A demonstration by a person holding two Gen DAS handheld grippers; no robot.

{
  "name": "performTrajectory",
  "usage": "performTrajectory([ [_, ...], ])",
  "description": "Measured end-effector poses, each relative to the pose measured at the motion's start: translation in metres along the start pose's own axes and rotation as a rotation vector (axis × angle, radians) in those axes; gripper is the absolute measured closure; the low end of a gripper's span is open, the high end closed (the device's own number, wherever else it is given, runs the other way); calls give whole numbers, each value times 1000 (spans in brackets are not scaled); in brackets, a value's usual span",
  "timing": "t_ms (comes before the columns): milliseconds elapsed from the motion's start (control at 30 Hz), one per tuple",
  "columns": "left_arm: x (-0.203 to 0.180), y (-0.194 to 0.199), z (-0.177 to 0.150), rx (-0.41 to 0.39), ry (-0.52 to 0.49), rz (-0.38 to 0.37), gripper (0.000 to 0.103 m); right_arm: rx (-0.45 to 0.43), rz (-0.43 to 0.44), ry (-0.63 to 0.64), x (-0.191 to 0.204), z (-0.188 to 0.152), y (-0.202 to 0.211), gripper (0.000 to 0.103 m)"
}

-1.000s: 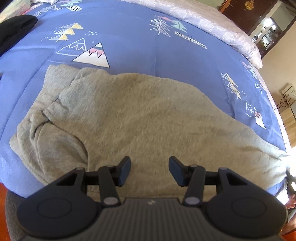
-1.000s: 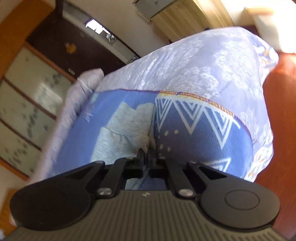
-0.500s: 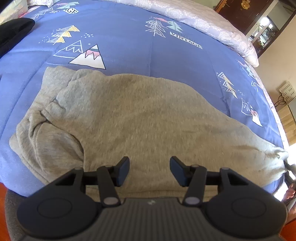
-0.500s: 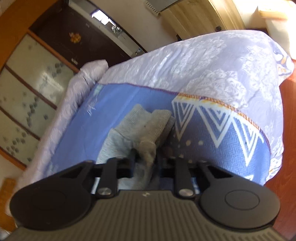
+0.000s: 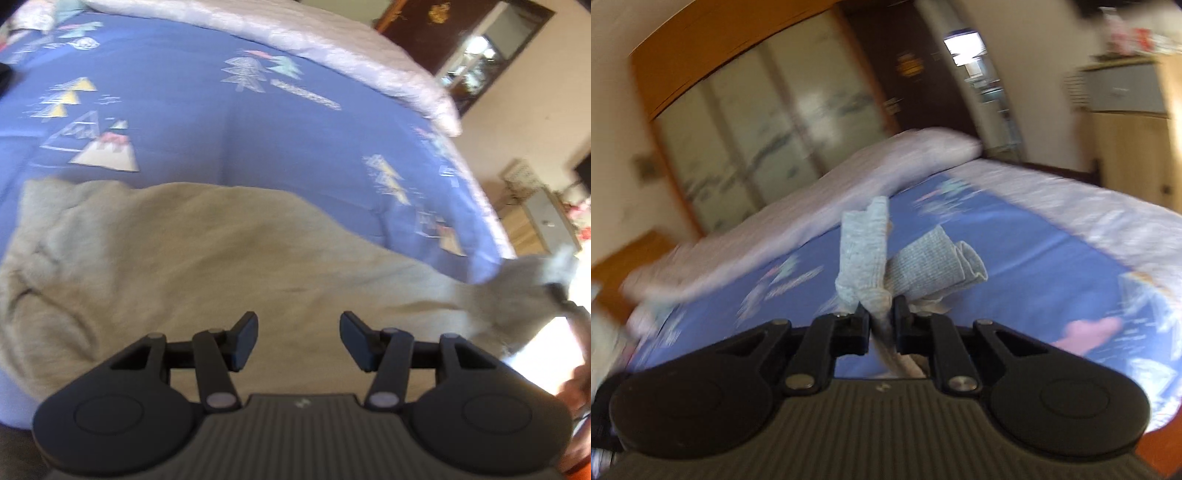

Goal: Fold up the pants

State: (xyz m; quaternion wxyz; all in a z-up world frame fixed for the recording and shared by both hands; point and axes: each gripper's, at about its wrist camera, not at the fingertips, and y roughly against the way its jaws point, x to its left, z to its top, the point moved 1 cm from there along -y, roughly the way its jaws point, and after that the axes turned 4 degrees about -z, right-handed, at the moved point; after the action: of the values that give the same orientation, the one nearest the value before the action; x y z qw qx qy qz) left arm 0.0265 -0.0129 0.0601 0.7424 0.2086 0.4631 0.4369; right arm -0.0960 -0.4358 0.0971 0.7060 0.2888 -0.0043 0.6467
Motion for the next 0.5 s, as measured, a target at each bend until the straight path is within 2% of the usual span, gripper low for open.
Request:
performTrajectory([
  [100,-10,-4,0,-1,-32,-29,51,127,108,149,63,-33,-23,88],
  [300,-9,-17,-10,34,-34,-38,50,305,196,351,151,-113,-67,87],
  [400,-3,-25,-13,61,-11,-41,50,349,214,539,182,-145,-74,75],
  [433,-1,-27,-14,70,-5,-43,50,355,206,574,185,-148,-75,74],
  [500,1,-31,-15,82,2,-51,50,357,238,554,180,-139,-70,60],
])
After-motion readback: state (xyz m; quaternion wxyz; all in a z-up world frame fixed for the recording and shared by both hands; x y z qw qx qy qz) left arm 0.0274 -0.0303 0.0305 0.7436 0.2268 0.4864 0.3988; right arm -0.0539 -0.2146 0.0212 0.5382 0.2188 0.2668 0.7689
